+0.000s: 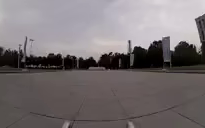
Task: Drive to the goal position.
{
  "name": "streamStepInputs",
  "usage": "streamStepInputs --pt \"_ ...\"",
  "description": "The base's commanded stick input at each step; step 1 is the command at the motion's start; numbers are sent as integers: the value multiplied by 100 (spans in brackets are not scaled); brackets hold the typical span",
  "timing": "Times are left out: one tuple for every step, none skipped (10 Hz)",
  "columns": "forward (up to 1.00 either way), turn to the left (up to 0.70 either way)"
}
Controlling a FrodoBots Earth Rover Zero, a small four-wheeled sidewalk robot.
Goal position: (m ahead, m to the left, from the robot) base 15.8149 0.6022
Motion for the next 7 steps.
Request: streamStepInputs --pt "60 15" --pt "60 7" --pt "60 0" --pt "60 0" --pt "60 0" --pt "60 0" --pt "60 0"
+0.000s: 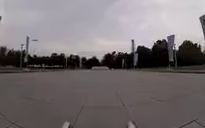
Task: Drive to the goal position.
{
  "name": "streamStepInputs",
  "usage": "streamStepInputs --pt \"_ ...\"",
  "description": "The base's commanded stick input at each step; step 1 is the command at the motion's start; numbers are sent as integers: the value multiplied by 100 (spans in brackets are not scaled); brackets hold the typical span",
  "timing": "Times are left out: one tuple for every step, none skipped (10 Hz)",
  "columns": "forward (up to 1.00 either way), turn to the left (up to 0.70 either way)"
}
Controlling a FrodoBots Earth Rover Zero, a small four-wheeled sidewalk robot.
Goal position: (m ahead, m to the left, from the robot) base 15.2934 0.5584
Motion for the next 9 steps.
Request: streamStepInputs --pt "60 0" --pt "60 0" --pt "60 0" --pt "60 0" --pt "60 0" --pt "60 0" --pt "60 0" --pt "60 0" --pt "60 0"
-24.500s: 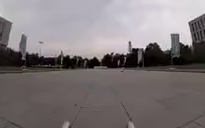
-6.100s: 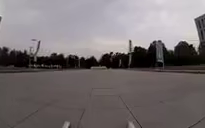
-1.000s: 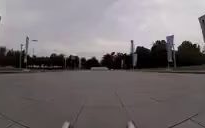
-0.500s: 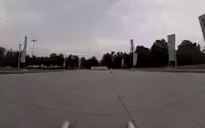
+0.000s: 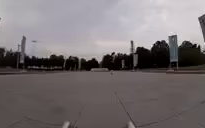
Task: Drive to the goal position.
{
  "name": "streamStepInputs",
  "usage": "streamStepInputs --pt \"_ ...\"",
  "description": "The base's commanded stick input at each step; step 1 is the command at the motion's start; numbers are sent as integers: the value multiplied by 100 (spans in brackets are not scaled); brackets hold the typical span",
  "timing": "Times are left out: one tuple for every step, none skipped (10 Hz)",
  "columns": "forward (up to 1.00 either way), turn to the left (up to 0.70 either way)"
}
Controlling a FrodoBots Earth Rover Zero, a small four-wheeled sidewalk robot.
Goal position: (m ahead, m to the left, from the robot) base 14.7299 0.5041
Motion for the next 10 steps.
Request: streamStepInputs --pt "60 0" --pt "60 0" --pt "60 0" --pt "60 0" --pt "60 0" --pt "60 0" --pt "60 0" --pt "60 0" --pt "60 0" --pt "60 0"
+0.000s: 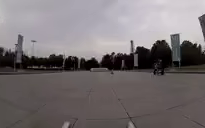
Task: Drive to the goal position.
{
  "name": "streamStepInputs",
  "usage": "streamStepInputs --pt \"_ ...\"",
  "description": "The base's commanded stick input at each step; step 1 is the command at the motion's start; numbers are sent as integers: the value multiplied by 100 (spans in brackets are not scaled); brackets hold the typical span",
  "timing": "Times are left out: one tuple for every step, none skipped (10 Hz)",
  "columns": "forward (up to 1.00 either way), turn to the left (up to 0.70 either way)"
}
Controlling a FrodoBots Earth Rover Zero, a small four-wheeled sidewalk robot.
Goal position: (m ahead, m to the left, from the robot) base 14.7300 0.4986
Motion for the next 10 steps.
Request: streamStepInputs --pt "60 0" --pt "60 0" --pt "60 0" --pt "60 0" --pt "60 0" --pt "60 0" --pt "60 0" --pt "60 0" --pt "60 0" --pt "60 0"
